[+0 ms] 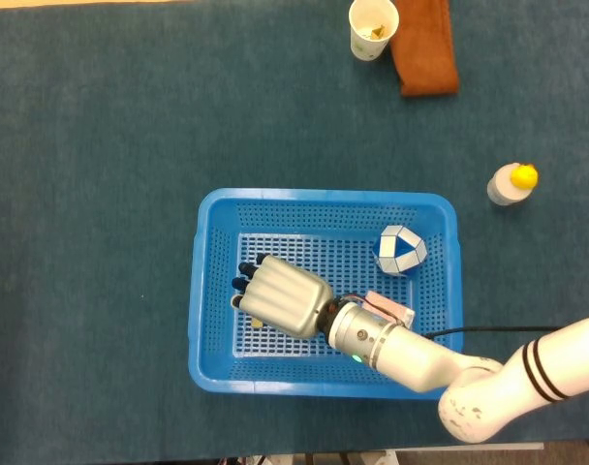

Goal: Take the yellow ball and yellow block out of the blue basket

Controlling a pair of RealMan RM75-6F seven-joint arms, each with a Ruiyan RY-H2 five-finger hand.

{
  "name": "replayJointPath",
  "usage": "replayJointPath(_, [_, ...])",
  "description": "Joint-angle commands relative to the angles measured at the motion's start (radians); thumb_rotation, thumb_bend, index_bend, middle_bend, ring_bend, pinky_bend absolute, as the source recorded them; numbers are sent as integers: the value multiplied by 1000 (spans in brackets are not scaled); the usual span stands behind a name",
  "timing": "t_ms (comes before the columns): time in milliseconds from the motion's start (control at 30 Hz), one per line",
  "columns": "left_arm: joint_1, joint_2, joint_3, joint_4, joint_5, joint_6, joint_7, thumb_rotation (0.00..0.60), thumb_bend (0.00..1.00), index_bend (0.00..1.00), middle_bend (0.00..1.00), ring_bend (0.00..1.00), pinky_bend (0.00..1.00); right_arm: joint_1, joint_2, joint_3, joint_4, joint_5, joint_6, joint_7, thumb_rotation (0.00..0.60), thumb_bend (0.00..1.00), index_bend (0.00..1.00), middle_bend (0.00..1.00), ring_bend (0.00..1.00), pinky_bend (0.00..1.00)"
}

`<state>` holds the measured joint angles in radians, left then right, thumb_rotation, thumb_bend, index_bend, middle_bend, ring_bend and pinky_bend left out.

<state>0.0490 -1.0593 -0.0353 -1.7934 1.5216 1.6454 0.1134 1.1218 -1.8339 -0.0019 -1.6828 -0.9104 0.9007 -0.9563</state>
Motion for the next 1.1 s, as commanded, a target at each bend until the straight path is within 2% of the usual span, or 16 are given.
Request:
replayJointPath(33, [-1,1,-1,2,-3,-3,-3,600,248,291,344,233,227,0,-17,-2,15,9,7,-7,600,190,419,348,254,429])
replayJointPath(767, [-16,5,-14,35,-24,-34,-46,600,248,291,343,233,227,3,-106,1,106,21,21,-39,600,207,420,359,259,428])
replayJointPath(1100, [-23,9,-17,45,-31,-47,-68,600,248,291,342,232,227,-3,-116,0,121,19,23,-46,600,252,485,375,280,429])
